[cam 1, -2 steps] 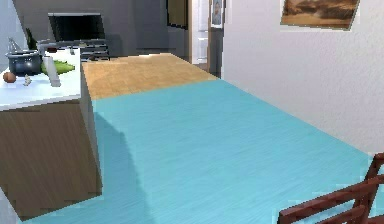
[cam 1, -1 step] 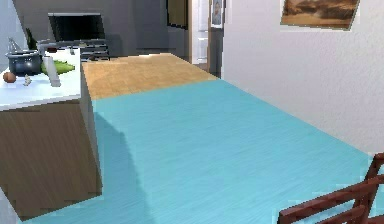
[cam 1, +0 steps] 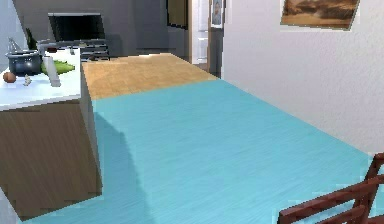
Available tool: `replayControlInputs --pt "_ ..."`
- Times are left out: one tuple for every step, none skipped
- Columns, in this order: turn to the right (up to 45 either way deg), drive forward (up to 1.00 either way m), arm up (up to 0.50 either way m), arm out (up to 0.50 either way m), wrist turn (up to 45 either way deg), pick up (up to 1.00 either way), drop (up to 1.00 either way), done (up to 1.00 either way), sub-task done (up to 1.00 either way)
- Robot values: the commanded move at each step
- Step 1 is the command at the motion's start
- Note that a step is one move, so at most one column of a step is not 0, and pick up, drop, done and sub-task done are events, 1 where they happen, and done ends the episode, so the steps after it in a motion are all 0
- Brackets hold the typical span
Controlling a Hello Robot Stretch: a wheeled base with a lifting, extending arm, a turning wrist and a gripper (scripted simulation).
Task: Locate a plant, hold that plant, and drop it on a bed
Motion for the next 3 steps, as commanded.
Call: replayControlInputs --pt "0.0 0.0 -0.28 0.0 0.0 0.0 0.0 0.0 0.0" --pt "0.0 0.0 0.0 0.0 0.0 1.0 0.0 0.0 0.0" --pt "0.0 0.0 0.1 0.0 0.0 0.0 0.0 0.0 0.0"
